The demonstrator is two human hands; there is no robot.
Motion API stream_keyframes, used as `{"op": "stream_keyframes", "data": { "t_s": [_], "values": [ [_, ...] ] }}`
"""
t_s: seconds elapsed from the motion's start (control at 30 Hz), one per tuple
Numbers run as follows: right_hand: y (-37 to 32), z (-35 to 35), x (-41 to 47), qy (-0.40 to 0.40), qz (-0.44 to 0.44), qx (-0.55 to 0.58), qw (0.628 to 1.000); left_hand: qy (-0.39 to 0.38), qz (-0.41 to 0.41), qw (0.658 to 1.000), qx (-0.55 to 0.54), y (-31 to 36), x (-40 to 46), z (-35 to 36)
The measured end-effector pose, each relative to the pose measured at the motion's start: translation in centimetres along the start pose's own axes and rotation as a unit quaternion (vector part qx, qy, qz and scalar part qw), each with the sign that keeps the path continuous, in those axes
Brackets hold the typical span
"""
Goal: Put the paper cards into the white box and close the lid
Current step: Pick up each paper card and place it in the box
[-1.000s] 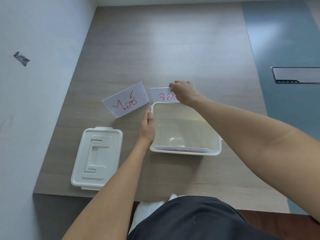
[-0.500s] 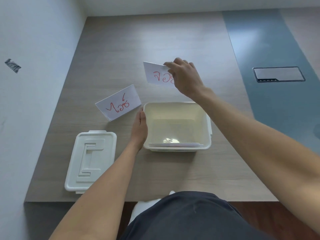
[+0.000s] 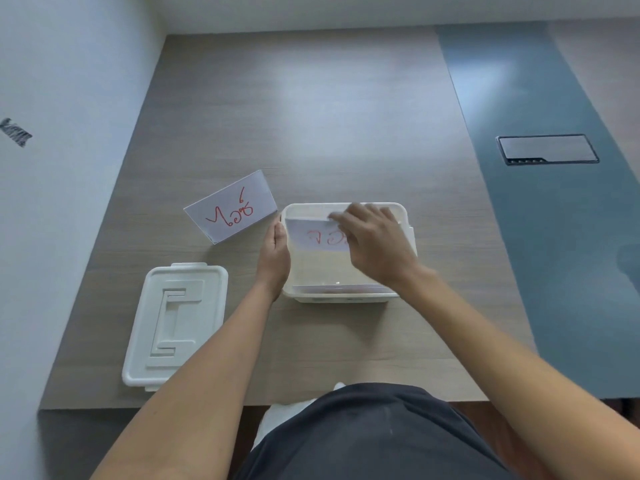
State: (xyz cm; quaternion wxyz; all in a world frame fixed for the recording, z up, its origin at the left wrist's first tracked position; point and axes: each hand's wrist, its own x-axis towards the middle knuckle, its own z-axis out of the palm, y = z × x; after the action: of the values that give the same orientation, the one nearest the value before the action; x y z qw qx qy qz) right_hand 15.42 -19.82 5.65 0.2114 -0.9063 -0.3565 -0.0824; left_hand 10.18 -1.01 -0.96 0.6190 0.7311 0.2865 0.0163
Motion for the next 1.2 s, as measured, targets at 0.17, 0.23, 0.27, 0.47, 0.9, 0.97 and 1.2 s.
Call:
{"op": "stream_keyframes", "data": {
  "t_s": [0.17, 0.23, 0.27, 0.47, 0.9, 0.97, 1.2],
  "values": [
    [0.5, 3.2, -3.9, -0.11, -0.011, 0.011, 0.994, 0.011, -0.007, 1.0, 0.003, 0.1, 0.0, 0.0],
    [1.0, 3.8, -5.0, -0.151, 0.005, 0.023, 0.988, 0.012, -0.012, 1.0, 0.001, 0.2, 0.0, 0.2],
    [1.1, 3.8, -5.4, -0.166, 0.013, 0.035, 0.985, 0.011, -0.013, 1.0, 0.002, 0.2, 0.0, 0.2],
    [2.3, 3.1, -4.4, -0.091, 0.046, 0.143, 0.985, 0.007, -0.008, 1.0, 0.0, -0.1, 0.3, 0.2],
    [8.8, 3.6, -2.6, -0.052, 0.389, 0.209, 0.896, 0.012, -0.015, 1.0, -0.014, -0.7, 0.8, -0.1],
    [8.6, 3.5, -2.6, -0.04, 0.379, 0.224, 0.897, 0.01, -0.024, 1.0, -0.018, -1.1, 1.3, -0.8],
    [8.7, 3.8, -2.8, -0.027, 0.403, 0.256, 0.878, 0.171, -0.007, 0.981, 0.097, -2.7, 5.6, -6.7]
  ]
}}
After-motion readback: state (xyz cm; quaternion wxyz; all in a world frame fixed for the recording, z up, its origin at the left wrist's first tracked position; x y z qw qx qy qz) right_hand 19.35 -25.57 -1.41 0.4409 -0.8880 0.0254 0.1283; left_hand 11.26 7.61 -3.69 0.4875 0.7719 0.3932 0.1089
